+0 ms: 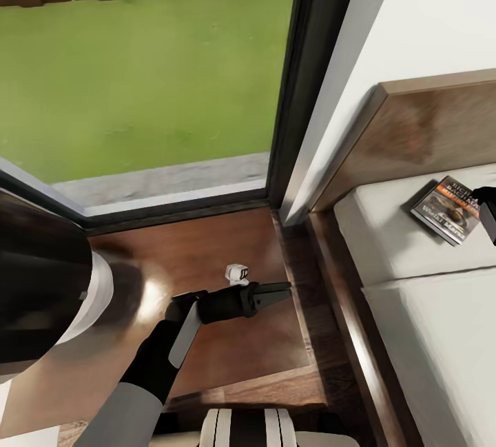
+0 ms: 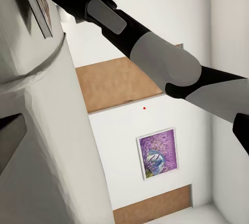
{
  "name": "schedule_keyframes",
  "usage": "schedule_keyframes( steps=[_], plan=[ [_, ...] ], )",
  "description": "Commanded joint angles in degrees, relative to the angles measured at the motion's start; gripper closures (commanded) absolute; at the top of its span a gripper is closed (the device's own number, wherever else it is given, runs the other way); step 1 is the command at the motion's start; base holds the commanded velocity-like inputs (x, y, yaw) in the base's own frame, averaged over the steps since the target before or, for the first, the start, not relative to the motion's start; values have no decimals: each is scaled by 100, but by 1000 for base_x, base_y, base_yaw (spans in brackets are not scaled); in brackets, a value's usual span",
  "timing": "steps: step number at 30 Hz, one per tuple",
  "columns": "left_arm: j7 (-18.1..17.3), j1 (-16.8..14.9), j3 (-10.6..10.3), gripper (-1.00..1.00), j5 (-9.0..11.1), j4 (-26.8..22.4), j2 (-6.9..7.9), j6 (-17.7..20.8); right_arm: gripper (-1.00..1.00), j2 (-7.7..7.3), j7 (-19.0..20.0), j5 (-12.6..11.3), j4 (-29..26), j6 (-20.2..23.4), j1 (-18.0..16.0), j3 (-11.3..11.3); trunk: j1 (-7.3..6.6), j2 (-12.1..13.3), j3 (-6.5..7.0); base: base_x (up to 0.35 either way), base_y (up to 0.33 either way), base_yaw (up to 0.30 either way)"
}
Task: In the bedroom, move the book from the bed onto either nightstand, and place the two sandals side by side next to the bed.
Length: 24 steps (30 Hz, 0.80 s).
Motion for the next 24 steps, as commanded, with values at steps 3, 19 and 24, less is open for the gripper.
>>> schedule_keyframes(
  steps=[3, 19, 24],
  plan=[
    [-4, -3, -3, -100, 28, 1, 0, 57, -100, 3, 11, 23, 125, 31, 1, -37, 66, -121, -57, 0, 0, 0],
    [-4, -3, -3, -100, 28, 1, 0, 57, -100, 4, 13, 23, 125, 31, 1, -34, 198, -362, -165, 0, 0, 0],
    [-4, -3, -3, -100, 28, 1, 0, 57, -100, 4, 13, 23, 125, 31, 1, -33, 198, -362, -165, 0, 0, 0]
  ],
)
